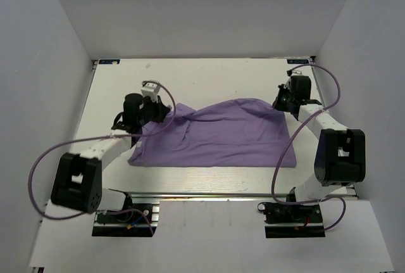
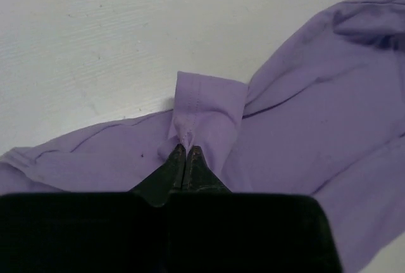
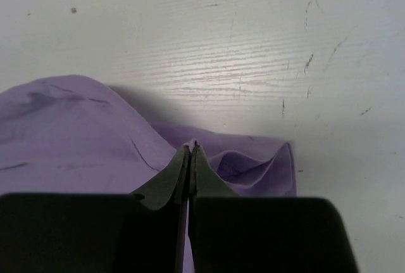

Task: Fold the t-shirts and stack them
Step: Fold the other side of the tshirt into a rectangle

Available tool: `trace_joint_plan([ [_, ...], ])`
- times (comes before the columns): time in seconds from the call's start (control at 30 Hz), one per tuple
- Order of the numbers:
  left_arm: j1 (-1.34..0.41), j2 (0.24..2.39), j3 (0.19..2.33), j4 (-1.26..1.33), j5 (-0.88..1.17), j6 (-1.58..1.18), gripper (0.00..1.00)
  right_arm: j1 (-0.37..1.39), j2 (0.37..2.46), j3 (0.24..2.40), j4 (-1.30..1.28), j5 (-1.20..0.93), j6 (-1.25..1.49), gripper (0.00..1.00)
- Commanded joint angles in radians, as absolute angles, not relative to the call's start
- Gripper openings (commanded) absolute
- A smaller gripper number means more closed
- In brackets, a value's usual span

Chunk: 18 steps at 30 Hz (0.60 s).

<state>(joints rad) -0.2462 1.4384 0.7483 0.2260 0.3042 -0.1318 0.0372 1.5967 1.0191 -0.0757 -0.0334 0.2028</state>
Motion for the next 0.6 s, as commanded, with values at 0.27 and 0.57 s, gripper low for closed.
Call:
trace_joint_plan([
  [0.27,-0.252,1.029,0.442,0.273,0.245,-0.264,0.00,0.028,1.464,0.970,-0.077,0.053,0.207,0.00],
  [0.57,-0.252,0.850,0.267,0.154,0.239,-0.354,0.00,0.026,1.361,0.872,-0.126,0.118,0.241,0.00],
])
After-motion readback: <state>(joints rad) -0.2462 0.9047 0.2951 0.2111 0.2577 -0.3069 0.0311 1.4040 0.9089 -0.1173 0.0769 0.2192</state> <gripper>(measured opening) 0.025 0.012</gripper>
